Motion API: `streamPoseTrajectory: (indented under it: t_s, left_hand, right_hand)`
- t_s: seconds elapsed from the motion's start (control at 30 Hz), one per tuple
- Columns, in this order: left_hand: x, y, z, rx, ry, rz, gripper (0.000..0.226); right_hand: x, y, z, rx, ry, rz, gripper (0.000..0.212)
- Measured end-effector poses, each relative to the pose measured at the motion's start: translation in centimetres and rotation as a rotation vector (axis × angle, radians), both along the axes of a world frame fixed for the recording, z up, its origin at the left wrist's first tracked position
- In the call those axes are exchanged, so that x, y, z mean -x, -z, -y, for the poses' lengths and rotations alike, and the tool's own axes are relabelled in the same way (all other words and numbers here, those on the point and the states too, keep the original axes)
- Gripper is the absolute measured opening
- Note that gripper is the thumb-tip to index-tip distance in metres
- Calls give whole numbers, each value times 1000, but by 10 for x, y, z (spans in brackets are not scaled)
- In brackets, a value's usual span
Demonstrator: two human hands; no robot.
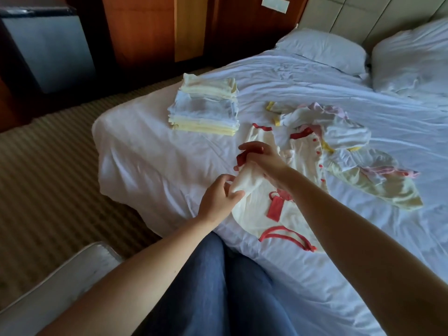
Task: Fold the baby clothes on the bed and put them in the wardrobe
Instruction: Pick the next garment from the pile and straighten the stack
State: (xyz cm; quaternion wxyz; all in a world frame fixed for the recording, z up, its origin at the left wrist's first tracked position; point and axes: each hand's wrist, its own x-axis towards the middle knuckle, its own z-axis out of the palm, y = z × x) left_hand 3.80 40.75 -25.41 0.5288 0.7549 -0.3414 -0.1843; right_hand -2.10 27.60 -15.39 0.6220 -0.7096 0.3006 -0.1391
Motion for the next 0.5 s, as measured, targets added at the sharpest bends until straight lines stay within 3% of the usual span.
streamPoseTrajectory:
  t_s: [0.1,0.33,0.5]
  left_hand:
    - [11,-8,5,-18,-12,84,24]
    - [46,-15,19,-44,57,185,19]
    - [72,-17,36,-88,151,428,15]
  right_hand:
    - [21,-12,10,187,-24,-6,31]
    - [91,-16,48,571,98,-184,39]
    - [141,-9,62,778,103,-276,25]
